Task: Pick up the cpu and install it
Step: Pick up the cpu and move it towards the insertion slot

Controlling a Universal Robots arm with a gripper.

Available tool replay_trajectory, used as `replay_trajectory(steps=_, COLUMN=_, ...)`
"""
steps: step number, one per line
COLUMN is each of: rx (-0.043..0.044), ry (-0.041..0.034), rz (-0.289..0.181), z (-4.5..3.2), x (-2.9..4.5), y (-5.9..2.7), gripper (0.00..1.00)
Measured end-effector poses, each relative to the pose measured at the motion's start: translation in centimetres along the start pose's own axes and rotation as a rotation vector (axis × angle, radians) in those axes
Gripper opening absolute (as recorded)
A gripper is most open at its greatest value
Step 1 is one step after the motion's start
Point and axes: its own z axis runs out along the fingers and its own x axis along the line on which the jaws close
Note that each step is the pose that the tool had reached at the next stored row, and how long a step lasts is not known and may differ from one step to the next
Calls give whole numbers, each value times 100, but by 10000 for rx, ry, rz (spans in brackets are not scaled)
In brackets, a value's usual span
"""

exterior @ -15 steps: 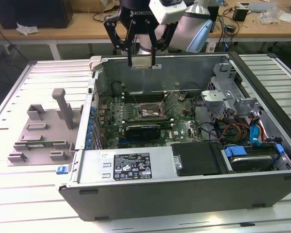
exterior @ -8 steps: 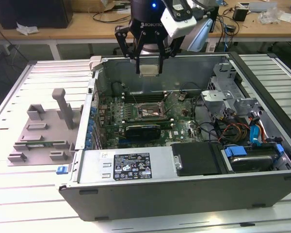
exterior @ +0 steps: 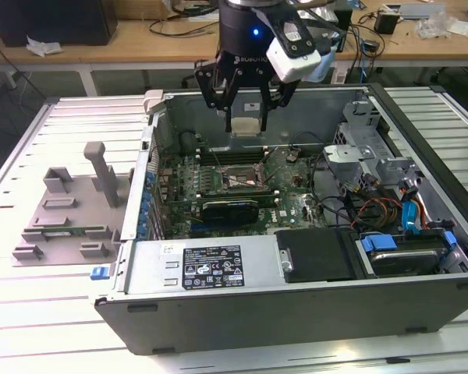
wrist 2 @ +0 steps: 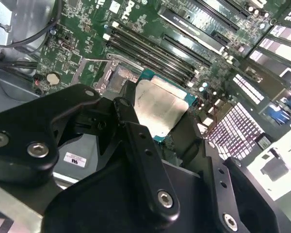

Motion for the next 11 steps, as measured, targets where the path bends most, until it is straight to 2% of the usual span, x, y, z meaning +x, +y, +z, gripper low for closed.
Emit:
replay_trajectory(steps=6, rx=25, ry=3, rz=-287, z=158, x=-41, y=6, gripper=54)
replay_trajectory(steps=11, rx=30, ry=-25, rz=-532, z=257, x=-57, y=77, gripper=54)
